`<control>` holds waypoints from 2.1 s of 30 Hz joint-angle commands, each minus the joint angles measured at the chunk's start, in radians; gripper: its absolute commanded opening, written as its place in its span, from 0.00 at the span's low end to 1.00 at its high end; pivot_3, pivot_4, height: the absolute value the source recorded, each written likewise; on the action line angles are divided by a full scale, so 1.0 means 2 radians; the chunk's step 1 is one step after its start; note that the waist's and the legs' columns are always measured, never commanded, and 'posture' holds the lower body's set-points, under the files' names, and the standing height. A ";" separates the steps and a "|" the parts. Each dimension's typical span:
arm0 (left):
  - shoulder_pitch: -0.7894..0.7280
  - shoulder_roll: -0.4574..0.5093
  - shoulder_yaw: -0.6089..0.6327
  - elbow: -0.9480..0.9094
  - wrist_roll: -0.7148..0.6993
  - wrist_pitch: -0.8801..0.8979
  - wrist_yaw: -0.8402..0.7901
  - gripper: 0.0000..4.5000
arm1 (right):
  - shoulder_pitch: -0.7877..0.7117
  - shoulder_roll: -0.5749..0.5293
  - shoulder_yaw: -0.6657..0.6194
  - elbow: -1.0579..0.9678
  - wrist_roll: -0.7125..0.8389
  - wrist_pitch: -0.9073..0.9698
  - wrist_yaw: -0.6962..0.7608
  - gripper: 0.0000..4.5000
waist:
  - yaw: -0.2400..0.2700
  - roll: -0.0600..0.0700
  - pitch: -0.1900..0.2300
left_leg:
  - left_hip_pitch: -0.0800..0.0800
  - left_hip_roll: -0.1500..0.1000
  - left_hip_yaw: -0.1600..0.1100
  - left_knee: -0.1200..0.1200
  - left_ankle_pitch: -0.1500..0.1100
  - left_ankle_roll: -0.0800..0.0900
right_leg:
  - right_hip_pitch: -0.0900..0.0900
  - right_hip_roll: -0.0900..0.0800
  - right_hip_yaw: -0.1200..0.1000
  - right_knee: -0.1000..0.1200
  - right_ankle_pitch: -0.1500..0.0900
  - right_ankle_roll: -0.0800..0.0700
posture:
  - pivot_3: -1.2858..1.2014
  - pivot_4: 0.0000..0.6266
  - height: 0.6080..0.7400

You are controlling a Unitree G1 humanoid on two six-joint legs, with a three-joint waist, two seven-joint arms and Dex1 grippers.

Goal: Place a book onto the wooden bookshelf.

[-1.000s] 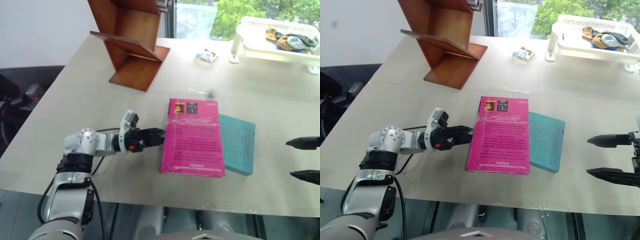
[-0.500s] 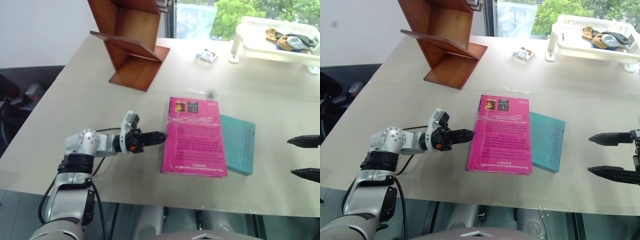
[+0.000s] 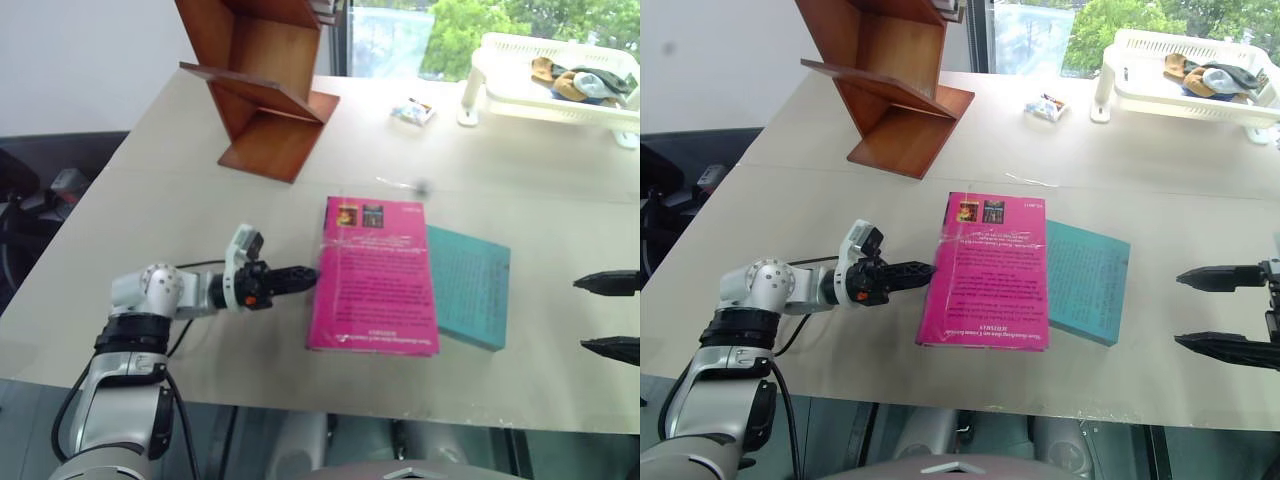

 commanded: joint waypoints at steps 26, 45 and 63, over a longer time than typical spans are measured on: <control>-0.009 -0.032 -0.062 0.000 0.040 -0.094 -0.087 0.62 | -0.006 -0.010 -0.007 0.004 0.003 -0.001 0.007 1.00 | 0.001 0.000 0.000 | 0.000 0.000 0.000 0.000 0.000 0.000 | 0.000 0.000 -0.001 0.000 0.000 0.000 | 0.52 0.24 1.00; 0.006 -0.012 -0.040 0.000 0.047 -0.099 -0.103 0.04 | -0.006 -0.013 0.000 0.008 -0.001 -0.003 0.004 1.00 | -0.003 0.000 0.000 | 0.000 0.000 0.000 0.000 0.000 0.000 | 0.000 0.000 0.000 0.000 0.000 0.000 | 0.52 0.24 1.00; 0.034 -0.022 -0.029 -0.021 0.057 -0.147 -0.077 0.65 | -0.023 -0.020 0.022 0.024 -0.010 -0.015 0.009 1.00 | 0.000 0.000 0.000 | 0.000 0.000 -0.001 0.000 0.000 0.000 | 0.000 0.000 -0.001 0.000 0.000 0.000 | 0.52 0.24 1.00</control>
